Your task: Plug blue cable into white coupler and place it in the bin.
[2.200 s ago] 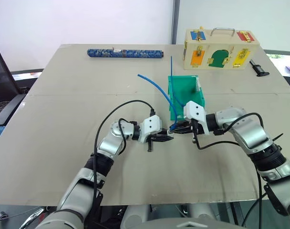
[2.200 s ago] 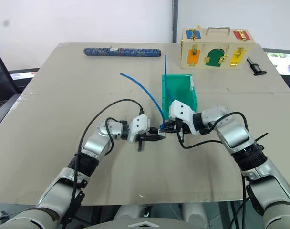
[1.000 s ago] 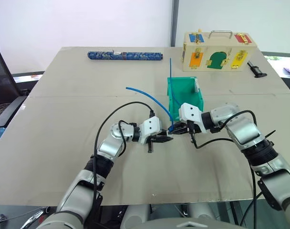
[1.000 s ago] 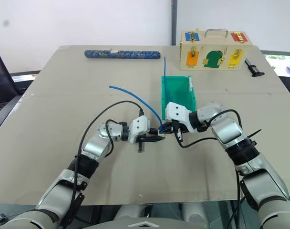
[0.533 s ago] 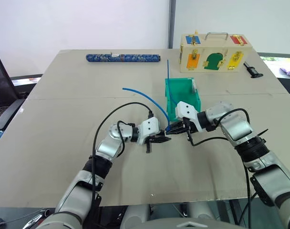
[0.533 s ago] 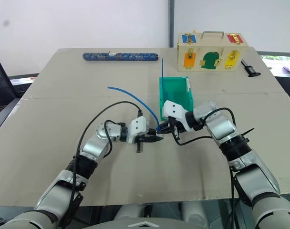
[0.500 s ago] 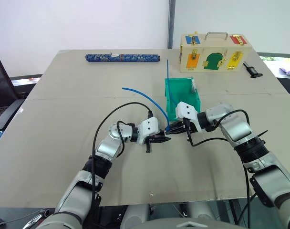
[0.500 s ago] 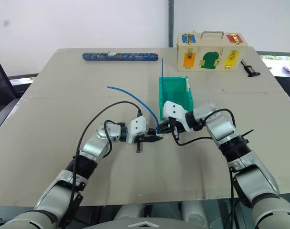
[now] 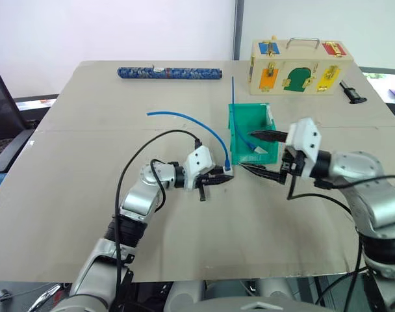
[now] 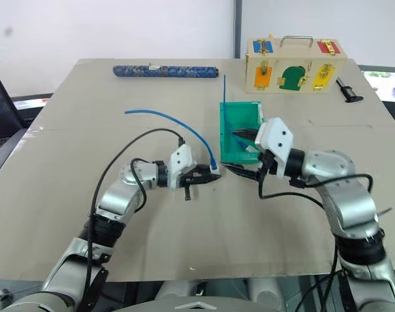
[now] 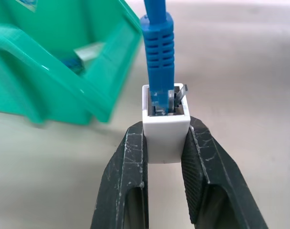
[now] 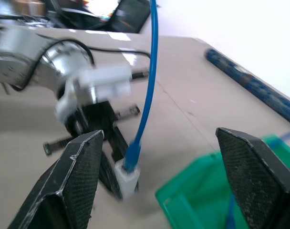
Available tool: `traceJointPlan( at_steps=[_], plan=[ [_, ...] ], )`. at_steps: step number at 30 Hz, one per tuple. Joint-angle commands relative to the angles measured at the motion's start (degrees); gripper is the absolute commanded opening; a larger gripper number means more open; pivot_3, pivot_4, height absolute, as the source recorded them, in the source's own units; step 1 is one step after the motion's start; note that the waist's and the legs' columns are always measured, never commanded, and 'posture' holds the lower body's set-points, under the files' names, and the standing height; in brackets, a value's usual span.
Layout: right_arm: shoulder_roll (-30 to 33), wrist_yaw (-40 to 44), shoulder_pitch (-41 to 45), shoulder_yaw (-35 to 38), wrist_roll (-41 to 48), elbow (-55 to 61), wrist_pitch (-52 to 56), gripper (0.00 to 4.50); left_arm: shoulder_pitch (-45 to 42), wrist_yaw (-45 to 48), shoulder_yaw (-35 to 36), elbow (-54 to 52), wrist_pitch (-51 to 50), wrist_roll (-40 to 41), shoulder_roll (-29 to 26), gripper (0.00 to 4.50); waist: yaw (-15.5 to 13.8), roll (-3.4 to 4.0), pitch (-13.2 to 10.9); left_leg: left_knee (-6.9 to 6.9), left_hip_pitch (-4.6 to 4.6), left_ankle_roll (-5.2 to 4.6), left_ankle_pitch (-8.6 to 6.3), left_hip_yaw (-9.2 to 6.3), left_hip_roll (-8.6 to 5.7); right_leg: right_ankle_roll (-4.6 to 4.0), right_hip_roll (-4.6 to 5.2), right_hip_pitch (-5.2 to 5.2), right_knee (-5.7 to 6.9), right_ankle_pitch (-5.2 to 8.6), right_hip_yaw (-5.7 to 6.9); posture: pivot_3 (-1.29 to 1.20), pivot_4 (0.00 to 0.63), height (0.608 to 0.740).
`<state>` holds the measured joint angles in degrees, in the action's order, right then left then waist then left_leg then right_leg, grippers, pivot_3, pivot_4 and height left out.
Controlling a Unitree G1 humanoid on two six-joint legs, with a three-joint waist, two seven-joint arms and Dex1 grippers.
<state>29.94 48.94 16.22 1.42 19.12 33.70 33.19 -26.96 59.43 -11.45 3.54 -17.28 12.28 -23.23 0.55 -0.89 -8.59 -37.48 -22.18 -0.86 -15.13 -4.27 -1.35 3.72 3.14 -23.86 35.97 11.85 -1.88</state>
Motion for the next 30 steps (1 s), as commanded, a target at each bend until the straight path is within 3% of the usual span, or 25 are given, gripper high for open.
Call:
traceJointPlan(
  at_steps=[1,8,11,15,19,21,22,23,24,25,30],
  plan=[
    [-0.2,-7.4,-6.4,7.6,1.4,9.2,2.7,3.68,-6.8,-5.4,4.2,-5.9,-15.9,6.4,1.4,0.35,-0.2,-0.05,-0.1,-0.04,-0.02,0.0,0.0,-0.05,-0.05,0.01,0.01,0.03,0.0,0.0,0.05,0.0,0.15,0.74],
    [-0.3,-14.6,-23.1,14.9,-0.5,17.4,2.3,3.68,-23.9,-18.0,9.9,1.4,-40.1,12.2,8.2,0.35,-0.2,-0.07,-0.2,-0.37,0.03,0.0,0.01,-0.26,-0.14,0.23,-0.08,0.37,0.01,0.14,0.39,0.0,0.15,0.74],
    [-0.3,-16.0,-27.0,15.9,-1.2,18.1,0.9,3.68,-30.0,-22.1,11.2,8.8,-43.5,11.9,12.0,0.35,0.3,-0.07,-0.2,-0.38,0.06,0.0,0.01,-0.2,-0.16,0.24,-0.07,0.38,0.01,0.15,0.35,0.0,0.15,0.74],
    [-0.5,-17.3,-29.1,16.7,-1.0,17.6,-0.6,3.68,-36.8,-27.3,11.3,22.9,-38.9,8.4,16.8,0.35,0.3,-0.09,-0.2,-0.37,0.11,0.01,0.01,-0.16,-0.15,0.25,-0.08,0.39,0.02,0.15,0.34,0.0,0.15,0.74],
    [0.1,-18.2,-29.7,15.9,-1.3,17.9,-1.2,3.75,-41.6,-28.2,13.0,31.7,-37.1,8.3,18.4,2.22,0.3,-0.1,-0.3,-0.34,0.09,0.01,0.01,-0.04,-0.15,0.24,-0.11,0.37,0.0,0.16,0.33,0.0,0.15,0.74],
    [0.1,-18.5,-29.9,15.8,-1.0,18.2,-1.3,3.75,-42.3,-27.8,13.2,32.1,-37.6,8.6,18.1,3.31,0.3,-0.1,-0.3,-0.34,0.05,0.01,0.01,-0.04,-0.15,0.22,-0.1,0.35,-0.02,0.15,0.32,0.0,0.15,0.74],
    [-0.2,-18.9,-29.7,15.8,-0.7,18.4,-1.2,3.75,-41.9,-28.2,13.8,30.3,-39.7,9.4,17.7,3.31,0.2,-0.1,-0.3,-0.34,0.05,0.01,0.01,-0.05,-0.15,0.2,-0.1,0.35,-0.02,0.13,0.32,0.0,0.15,0.74],
    [-0.4,-19.2,-29.7,15.8,-0.5,18.5,-1.2,3.75,-41.3,-28.7,14.5,28.5,-42.0,10.3,17.4,4.02,0.2,-0.1,-0.3,-0.33,0.04,0.02,0.01,-0.06,-0.15,0.19,-0.09,0.35,-0.02,0.13,0.33,0.0,0.15,0.74],
    [-0.5,-19.5,-29.6,15.8,-0.5,18.6,-1.3,3.75,-40.4,-29.1,15.2,25.7,-44.5,11.3,16.9,4.05,0.2,-0.09,-0.4,-0.33,0.04,0.02,0.01,-0.07,-0.15,0.19,-0.09,0.35,-0.02,0.13,0.33,0.0,0.15,0.74],
    [-0.5,-19.7,-29.5,15.8,-0.4,18.6,-1.4,3.75,-39.5,-29.5,15.9,22.8,-47.0,12.2,16.5,4.42,0.2,-0.09,-0.4,-0.33,0.01,0.02,0.01,-0.14,-0.14,0.19,-0.08,0.32,-0.03,0.12,0.32,0.0,0.15,0.74],
    [-0.8,-20.1,-28.3,17.5,2.8,17.5,-0.7,3.75,-31.2,-28.5,16.9,5.3,-53.5,16.6,12.2,4.42,0.4,-0.04,-0.4,-0.29,0.08,0.12,0.06,-0.19,-0.08,0.05,-0.06,0.29,-0.01,0.04,0.22,0.0,0.15,0.74]
  ],
)
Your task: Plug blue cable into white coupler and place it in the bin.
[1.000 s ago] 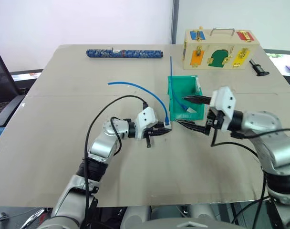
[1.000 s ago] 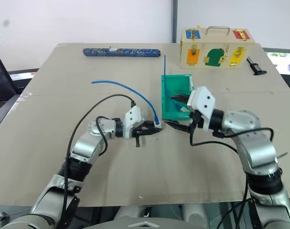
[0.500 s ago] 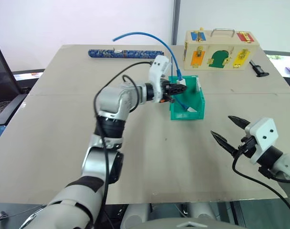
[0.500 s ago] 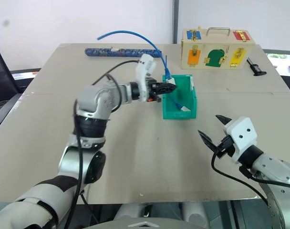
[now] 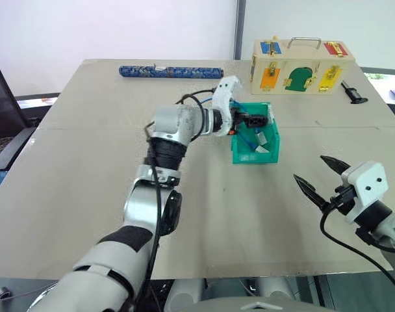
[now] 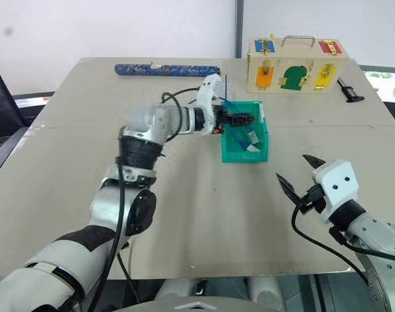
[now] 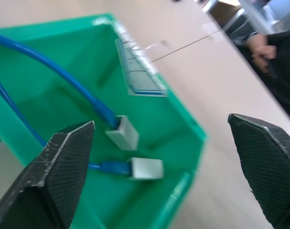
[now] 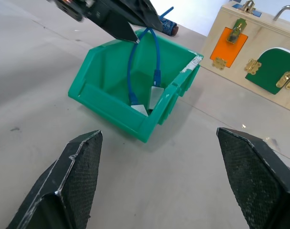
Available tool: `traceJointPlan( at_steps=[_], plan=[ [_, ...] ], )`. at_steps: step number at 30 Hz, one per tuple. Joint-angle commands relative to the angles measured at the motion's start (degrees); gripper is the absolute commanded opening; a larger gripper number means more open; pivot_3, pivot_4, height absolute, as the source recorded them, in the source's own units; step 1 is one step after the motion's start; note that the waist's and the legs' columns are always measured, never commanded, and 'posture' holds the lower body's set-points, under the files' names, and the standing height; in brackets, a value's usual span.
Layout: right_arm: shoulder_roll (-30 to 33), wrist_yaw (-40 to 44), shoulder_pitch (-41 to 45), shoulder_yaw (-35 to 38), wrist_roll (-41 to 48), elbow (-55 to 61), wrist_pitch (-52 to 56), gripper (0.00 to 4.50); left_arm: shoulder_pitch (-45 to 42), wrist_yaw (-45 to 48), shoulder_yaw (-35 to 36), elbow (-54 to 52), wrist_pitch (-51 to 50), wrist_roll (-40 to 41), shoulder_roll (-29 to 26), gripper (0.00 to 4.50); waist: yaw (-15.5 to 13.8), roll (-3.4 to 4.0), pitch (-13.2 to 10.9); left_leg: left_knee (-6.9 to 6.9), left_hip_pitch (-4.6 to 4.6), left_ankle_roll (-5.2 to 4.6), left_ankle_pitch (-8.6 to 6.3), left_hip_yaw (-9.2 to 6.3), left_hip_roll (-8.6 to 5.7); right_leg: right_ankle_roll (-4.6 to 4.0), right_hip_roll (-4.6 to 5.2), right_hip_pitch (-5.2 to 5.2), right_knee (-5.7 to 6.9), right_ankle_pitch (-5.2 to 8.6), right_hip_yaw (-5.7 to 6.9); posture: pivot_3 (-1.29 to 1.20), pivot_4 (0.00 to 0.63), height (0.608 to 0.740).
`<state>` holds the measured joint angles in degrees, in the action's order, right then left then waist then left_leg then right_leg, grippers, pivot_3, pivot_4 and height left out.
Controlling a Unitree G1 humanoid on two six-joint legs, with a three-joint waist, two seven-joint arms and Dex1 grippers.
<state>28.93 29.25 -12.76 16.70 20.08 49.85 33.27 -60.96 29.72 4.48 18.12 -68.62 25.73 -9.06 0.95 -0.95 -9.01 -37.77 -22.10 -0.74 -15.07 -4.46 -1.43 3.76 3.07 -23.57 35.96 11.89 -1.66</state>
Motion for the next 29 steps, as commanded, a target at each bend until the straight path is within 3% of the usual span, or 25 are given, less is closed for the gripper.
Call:
traceJointPlan(
  at_steps=[1,7,9,13,14,15,22,29],
  plan=[
    [0.6,0.0,0.9,2.6,2.2,0.8,-1.0,3.75,5.1,1.9,1.5,-13.2,-2.9,4.6,-2.9,4.42,0.0,0.02,0.0,0.02,0.02,0.1,0.06,0.01,0.02,0.0,0.0,0.01,0.02,0.0,-0.02,0.0,0.15,0.74],
    [2.4,2.7,2.5,5.3,5.2,-3.7,-3.2,3.75,19.2,5.2,0.6,-32.0,6.4,6.2,-8.8,4.42,-0.6,0.02,0.0,0.04,0.02,0.24,0.14,0.04,0.07,-0.03,0.05,0.02,-0.01,-0.01,-0.08,0.0,0.15,0.74],
    [2.7,4.1,3.4,6.1,6.6,-6.2,-4.1,3.75,25.2,10.6,-0.1,-35.4,11.5,6.1,-13.6,4.42,-0.4,0.04,0.0,0.04,0.03,0.22,0.13,0.02,0.05,-0.04,0.06,0.04,-0.04,-0.01,-0.05,0.0,0.15,0.74],
    [6.2,9.0,3.7,8.8,8.8,-12.0,-5.4,3.75,35.5,14.8,5.9,-39.9,20.2,8.5,-17.5,4.42,-0.3,0.02,0.0,0.23,0.2,0.0,0.01,0.25,0.1,-0.12,0.05,0.05,-0.03,0.03,-0.29,0.0,0.15,0.74],
    [6.8,10.3,3.2,9.4,9.2,-13.4,-6.2,4.26,38.6,16.4,5.9,-41.0,22.4,7.9,-19.2,4.5,-0.3,0.03,0.0,0.23,0.2,-0.02,0.0,0.25,0.1,-0.12,0.04,0.04,-0.03,0.03,-0.28,0.0,0.15,0.74],
    [7.4,11.4,2.5,10.0,9.4,-14.4,-6.9,4.46,41.8,17.7,6.7,-41.8,24.5,7.7,-20.4,4.5,-0.3,0.04,0.0,0.24,0.21,-0.02,0.0,0.27,0.1,-0.12,0.04,0.05,-0.03,0.03,-0.29,0.0,0.15,0.74],
    [11.9,20.9,-4.0,14.6,10.4,-20.8,-10.9,4.46,60.6,24.9,11.3,-40.9,37.0,4.7,-28.3,4.5,-0.5,0.04,0.0,0.31,0.24,-0.05,-0.01,0.38,0.16,-0.28,0.06,0.05,-0.09,0.12,-0.37,0.0,0.15,0.74],
    [16.2,26.8,-8.1,17.3,8.0,-28.3,-16.3,4.46,66.8,27.8,12.0,-36.7,42.6,3.8,-31.5,4.5,-0.7,0.03,0.0,0.27,0.37,-0.07,-0.01,0.89,0.34,-0.05,0.02,0.13,-0.08,0.27,-0.4,0.0,0.15,0.74]
  ],
)
